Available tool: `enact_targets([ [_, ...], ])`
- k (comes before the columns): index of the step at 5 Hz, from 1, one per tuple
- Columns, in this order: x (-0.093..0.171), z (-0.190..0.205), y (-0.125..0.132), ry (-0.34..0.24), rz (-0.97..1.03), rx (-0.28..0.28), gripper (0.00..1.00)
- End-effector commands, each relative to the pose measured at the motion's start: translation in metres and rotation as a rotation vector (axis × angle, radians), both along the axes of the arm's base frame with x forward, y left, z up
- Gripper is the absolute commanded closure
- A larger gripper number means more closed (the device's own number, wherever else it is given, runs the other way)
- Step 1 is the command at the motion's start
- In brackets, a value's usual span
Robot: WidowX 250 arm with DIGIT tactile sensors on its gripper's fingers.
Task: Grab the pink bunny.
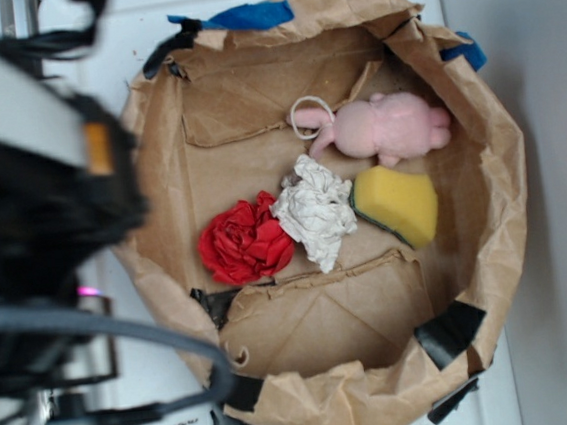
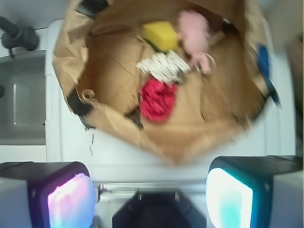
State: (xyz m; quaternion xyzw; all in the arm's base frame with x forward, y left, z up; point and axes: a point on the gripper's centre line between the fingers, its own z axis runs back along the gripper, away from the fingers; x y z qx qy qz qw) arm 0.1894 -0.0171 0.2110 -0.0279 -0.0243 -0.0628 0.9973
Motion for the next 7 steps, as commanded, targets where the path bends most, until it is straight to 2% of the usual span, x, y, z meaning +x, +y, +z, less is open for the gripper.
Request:
enact_targets([
  [1,0.089,-0.054,0.018,-0.071,-0.022,0.081,0.0],
  [2,0.124,-0.069,0.026,-0.081,-0.005,0.085,0.0],
  [5,0.124,-0.069,0.026,-0.081,-0.005,0.085,0.0],
  [6,0.133,-0.097,0.039,-0.099,-0.003,0.075,0.0],
  [7,0.134,-0.108,0.049,-0.114,0.015,0.024,0.0],
])
